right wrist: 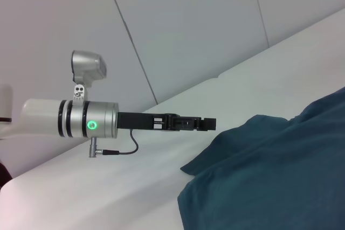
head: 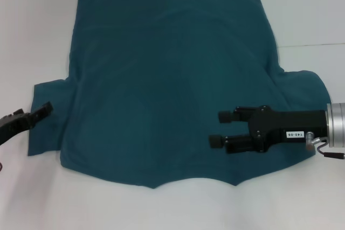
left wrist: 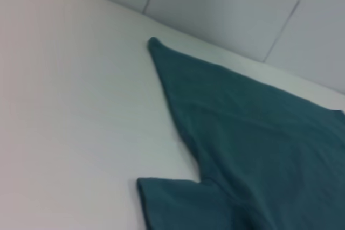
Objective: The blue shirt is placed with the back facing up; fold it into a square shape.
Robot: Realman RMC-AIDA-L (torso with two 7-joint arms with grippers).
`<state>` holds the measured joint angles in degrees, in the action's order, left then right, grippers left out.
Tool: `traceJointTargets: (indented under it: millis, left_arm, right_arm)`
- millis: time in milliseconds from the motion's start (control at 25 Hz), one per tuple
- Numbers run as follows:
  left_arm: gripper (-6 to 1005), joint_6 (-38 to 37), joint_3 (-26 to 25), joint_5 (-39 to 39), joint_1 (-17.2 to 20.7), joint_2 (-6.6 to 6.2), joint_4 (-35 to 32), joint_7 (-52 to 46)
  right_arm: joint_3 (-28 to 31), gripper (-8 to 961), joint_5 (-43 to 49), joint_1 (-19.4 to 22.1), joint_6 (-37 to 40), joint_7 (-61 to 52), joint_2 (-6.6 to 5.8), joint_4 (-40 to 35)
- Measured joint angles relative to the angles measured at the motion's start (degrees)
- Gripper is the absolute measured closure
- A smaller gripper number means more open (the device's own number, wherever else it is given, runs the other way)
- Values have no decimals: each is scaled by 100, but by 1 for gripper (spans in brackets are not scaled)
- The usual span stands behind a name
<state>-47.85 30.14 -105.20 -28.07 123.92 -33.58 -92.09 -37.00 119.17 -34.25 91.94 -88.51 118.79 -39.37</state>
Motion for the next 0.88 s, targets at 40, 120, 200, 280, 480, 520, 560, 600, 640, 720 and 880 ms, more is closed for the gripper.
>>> traceJointTargets:
  millis: [40, 120, 200, 280, 480, 520, 560, 600, 640, 720, 880]
  left_arm:
    - [126, 67, 0, 0, -13, 0, 32, -1]
    - [126, 171, 8, 0, -33, 0, 82, 2]
    - [126, 236, 21, 0, -38, 1, 103, 13]
    - [126, 273, 38, 0, -47, 0, 114, 28]
    - [126, 287, 57, 0, -83, 0, 125, 49]
    - [126, 289, 64, 0, -89, 0, 127, 52]
    - [126, 290, 70, 0, -97, 0, 132, 56]
    - [126, 290, 70, 0, -97, 0, 132, 56]
    - [126, 304, 78, 0, -124, 0, 148, 67]
    - [126, 341, 79, -1, -148, 0, 164, 76]
    - [127, 507, 83, -6, -212, 0, 216, 143]
  right_arm:
    - [0, 53, 0, 0, 0, 0, -2, 0]
    - [0, 53, 0, 0, 0, 0, -6, 0]
    - [0, 53, 0, -1, 1, 0, -5, 0]
    - [0, 53, 0, -4, 2, 0, -6, 0]
    - [0, 54, 0, -22, 4, 0, 0, 0]
    - [0, 54, 0, -25, 5, 0, 0, 0]
    - [0, 54, 0, -27, 7, 0, 1, 0]
    - [0, 54, 0, -30, 9, 0, 1, 0]
    - [0, 54, 0, -31, 11, 0, 2, 0]
    - [0, 54, 1, -31, 12, 0, 3, 0]
    - [0, 53, 0, -18, 10, 0, 4, 0]
